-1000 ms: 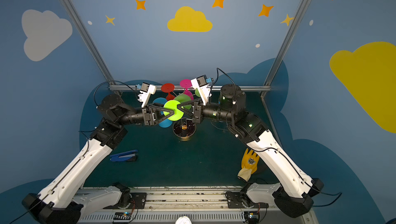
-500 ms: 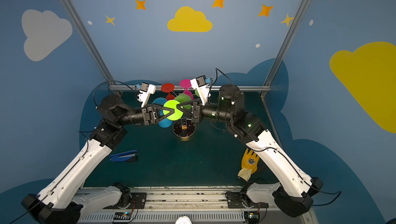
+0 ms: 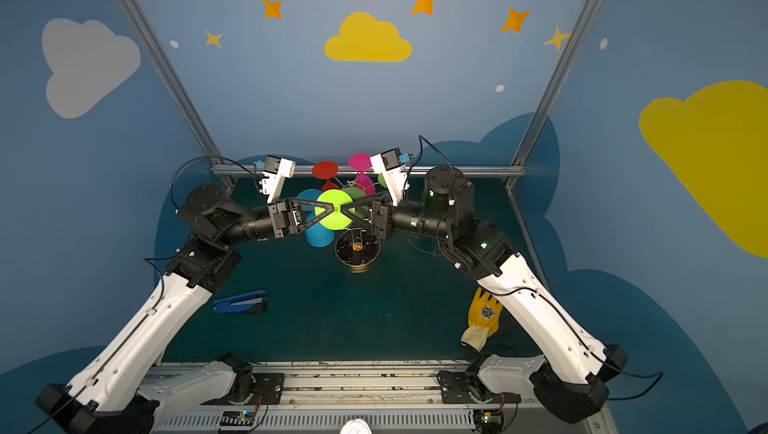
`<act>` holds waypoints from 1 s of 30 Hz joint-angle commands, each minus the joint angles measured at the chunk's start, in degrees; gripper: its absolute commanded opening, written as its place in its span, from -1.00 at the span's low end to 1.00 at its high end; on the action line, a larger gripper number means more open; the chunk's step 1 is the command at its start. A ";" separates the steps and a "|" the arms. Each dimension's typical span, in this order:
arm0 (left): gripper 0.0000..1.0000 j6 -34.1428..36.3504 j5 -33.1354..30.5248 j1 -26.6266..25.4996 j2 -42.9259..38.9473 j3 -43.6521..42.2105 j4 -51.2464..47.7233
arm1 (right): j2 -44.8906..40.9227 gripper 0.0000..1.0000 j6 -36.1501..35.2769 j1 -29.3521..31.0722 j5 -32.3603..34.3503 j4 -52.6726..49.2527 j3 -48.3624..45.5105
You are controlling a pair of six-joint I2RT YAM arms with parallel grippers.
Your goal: Take the wine glass off the wine glass rack
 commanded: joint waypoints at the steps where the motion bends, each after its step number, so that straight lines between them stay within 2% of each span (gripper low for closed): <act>1: -0.94 -6.60 -1.42 0.88 -0.38 1.79 4.66 | -4.86 0.03 -4.11 -0.64 4.88 -0.95 -1.92; 6: -0.94 -10.59 -2.96 1.23 -0.67 2.23 5.36 | -11.80 0.40 -11.72 -2.46 12.19 1.92 -10.40; 12: -0.94 -13.92 -3.23 1.36 -0.63 2.63 7.12 | -15.70 0.65 -22.52 -3.75 12.46 9.71 -18.47; 20: -0.93 -17.68 -3.86 1.36 -0.78 2.79 8.47 | -14.70 0.77 -34.77 -3.75 6.18 22.84 -24.50; 26: -0.94 -20.56 -4.31 1.36 -0.92 2.06 10.06 | -10.33 0.83 -39.06 -3.75 0.24 29.31 -24.54; 30: -0.93 -21.65 -4.45 1.35 -1.18 1.73 10.20 | -5.48 0.84 -40.94 -3.90 -2.10 28.82 -21.13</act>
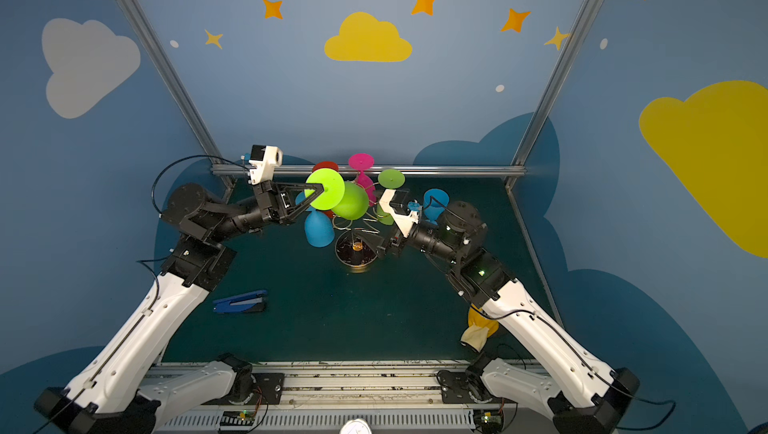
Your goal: Take the wine glass off the wine glass rack
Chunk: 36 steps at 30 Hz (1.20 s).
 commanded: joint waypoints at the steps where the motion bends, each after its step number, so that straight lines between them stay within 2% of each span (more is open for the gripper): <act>1: -0.93 -1.74 -0.51 0.25 -1.21 0.33 3.05 | 3.68 0.84 -2.88 -0.27 -3.30 2.88 3.35; 13: -0.94 -3.20 -0.70 0.22 -1.79 -0.58 3.76 | 13.81 0.83 -3.72 -0.18 -3.41 4.30 10.16; 20: -0.94 -3.91 -0.41 0.21 -2.13 -0.92 4.29 | 15.74 0.82 -2.23 0.17 -2.76 4.18 11.19; 23: -0.92 -3.63 -0.52 0.18 -2.27 -0.84 4.18 | 15.58 0.72 -1.92 0.51 -2.90 2.77 11.64; 27: -0.87 -2.72 -0.52 0.25 -2.22 -0.84 3.27 | 14.43 0.43 -1.57 1.33 -1.65 1.20 11.29; 30: -0.72 -0.57 -0.69 0.33 -2.11 -0.32 1.08 | 13.39 0.16 -1.08 2.11 -0.55 -1.53 11.55; 33: -0.46 3.76 -0.88 0.67 -2.24 0.89 -3.39 | 11.83 -0.04 0.78 2.54 1.40 -4.32 11.43; 34: -0.34 5.32 -0.99 0.77 -2.31 1.22 -4.78 | 11.11 -0.08 1.76 2.54 2.50 -5.16 11.30; 36: 0.04 7.94 -1.70 1.11 -2.60 1.62 -7.50 | 9.62 -0.15 3.30 2.54 4.22 -7.80 11.35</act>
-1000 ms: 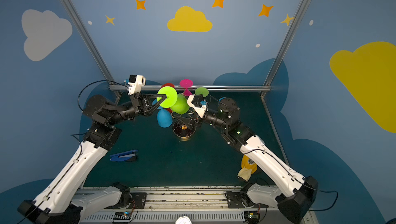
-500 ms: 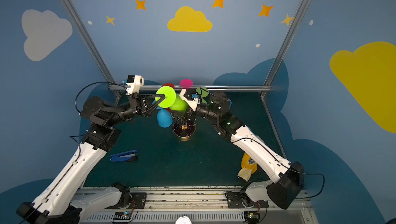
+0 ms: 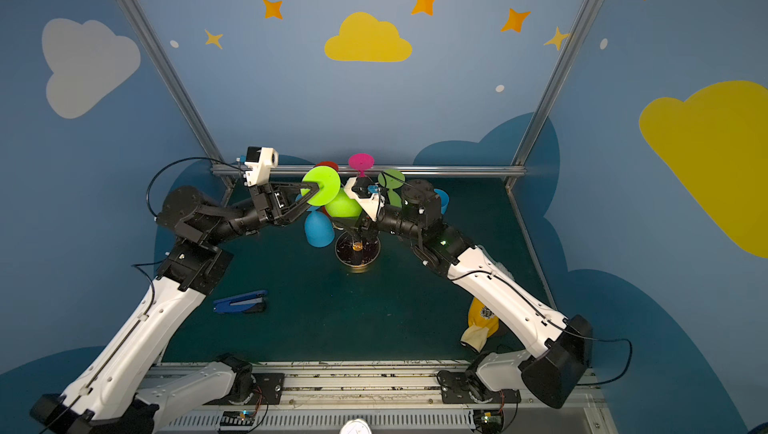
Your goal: Take the wine glass off the wine glass rack
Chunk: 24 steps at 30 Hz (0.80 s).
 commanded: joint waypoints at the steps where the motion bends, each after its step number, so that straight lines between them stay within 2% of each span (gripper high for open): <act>1: 0.23 7.37 -0.86 0.70 -1.30 2.23 -6.04 | -4.35 -0.17 4.13 0.39 4.36 -5.23 2.29; 3: 0.43 10.96 -1.98 1.02 -1.74 2.45 -9.18 | -6.11 -0.21 5.28 0.39 6.15 -9.32 2.68; 5: 0.50 15.85 -3.77 1.17 -2.44 2.37 -11.88 | -7.99 -0.26 6.72 0.39 8.49 -13.50 2.92; 10: 0.52 35.90 -12.08 0.88 -4.66 2.65 -18.31 | -11.27 -0.35 9.87 0.40 14.46 -27.12 5.37; 16: 0.47 56.93 -25.14 -0.54 -7.80 -3.44 -11.28 | -9.76 -0.39 13.07 0.40 18.92 -44.43 12.96; 19: 0.43 66.92 -23.13 -1.28 -7.73 -3.86 -9.79 | -8.71 -0.42 14.32 0.40 18.68 -48.91 15.25; 24: 0.27 80.62 -23.50 -3.09 -8.52 -6.88 -4.71 | -6.51 -0.45 15.61 0.40 17.88 -53.18 18.08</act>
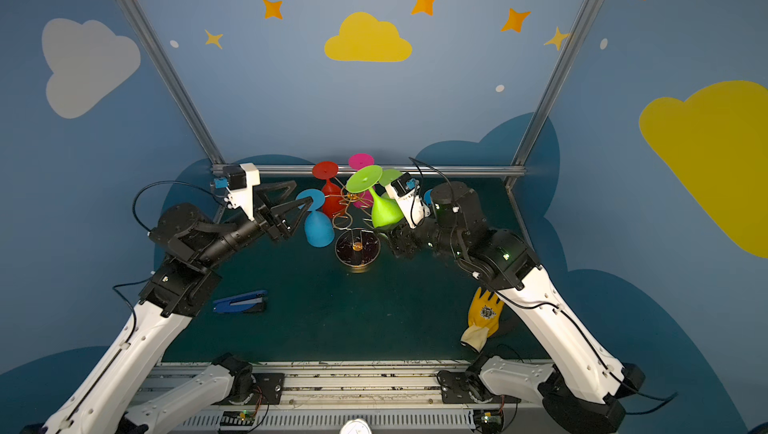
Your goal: Take the wine glass off the wine glass rack
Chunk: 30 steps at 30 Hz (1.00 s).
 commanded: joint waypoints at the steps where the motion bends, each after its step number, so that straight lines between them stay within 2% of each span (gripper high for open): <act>1: 0.24 15.38 -1.35 -0.99 -0.97 -2.01 6.24 | 1.54 -0.46 1.93 0.20 0.39 -5.91 2.51; 6: 0.06 23.77 0.20 -2.07 -0.31 -4.25 9.72 | 3.31 -0.48 2.23 0.16 -0.61 -6.68 4.02; 15: 0.03 30.74 2.15 -5.46 2.10 -5.35 12.55 | 7.52 -0.55 3.53 0.84 -4.17 -6.59 6.67; 26: 0.03 33.37 -1.15 -7.58 4.52 -5.34 14.41 | 10.74 -0.60 3.78 3.49 -5.54 -5.91 8.12; 30: -0.10 33.42 -1.37 -7.71 4.98 -5.00 14.55 | 11.14 -0.61 4.08 4.36 -5.80 -5.89 7.97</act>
